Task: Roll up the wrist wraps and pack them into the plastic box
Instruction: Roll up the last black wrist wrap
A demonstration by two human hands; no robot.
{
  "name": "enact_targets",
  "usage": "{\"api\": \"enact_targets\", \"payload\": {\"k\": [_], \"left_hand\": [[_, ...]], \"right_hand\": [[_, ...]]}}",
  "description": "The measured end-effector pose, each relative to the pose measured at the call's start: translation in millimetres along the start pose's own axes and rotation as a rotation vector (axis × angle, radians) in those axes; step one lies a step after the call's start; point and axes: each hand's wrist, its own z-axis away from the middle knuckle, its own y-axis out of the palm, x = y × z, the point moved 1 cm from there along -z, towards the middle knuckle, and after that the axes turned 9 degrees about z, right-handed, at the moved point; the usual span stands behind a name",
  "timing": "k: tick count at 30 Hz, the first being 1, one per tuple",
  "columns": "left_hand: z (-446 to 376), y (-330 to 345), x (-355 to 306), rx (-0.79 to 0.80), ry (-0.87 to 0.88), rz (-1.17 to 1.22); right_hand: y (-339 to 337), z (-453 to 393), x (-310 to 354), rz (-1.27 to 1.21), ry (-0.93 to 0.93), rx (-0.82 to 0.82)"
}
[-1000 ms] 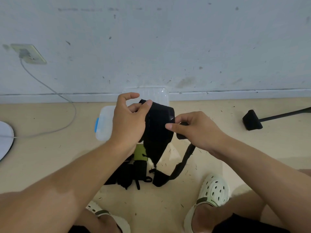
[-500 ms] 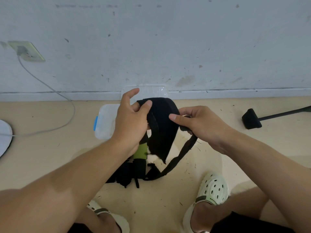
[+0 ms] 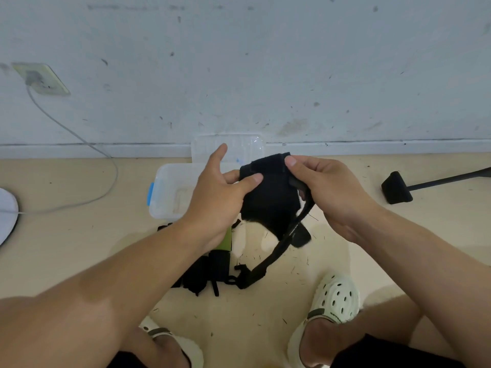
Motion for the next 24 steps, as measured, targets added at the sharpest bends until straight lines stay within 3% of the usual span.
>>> {"api": "enact_targets", "payload": {"k": [5,15,21,24], "left_hand": [[-3.4,-0.1,-1.9,-0.024,-0.162,0.172],[-12.2,-9.7,-2.7,-0.176,-0.160,0.219],[-15.1,-7.3,4.1,-0.156,-0.166,0.181],[-15.0,-7.4,5.2,-0.158,-0.130,0.132]], "right_hand": [[1.2,-1.0,-5.3,0.109,-0.024,0.089],[-7.2,-2.7,-4.9,0.221,-0.001,0.150],[-0.1,8.3,0.4,0.234,-0.190,0.247],[1.2,10.9,2.1,0.338,-0.302,0.178]]}}
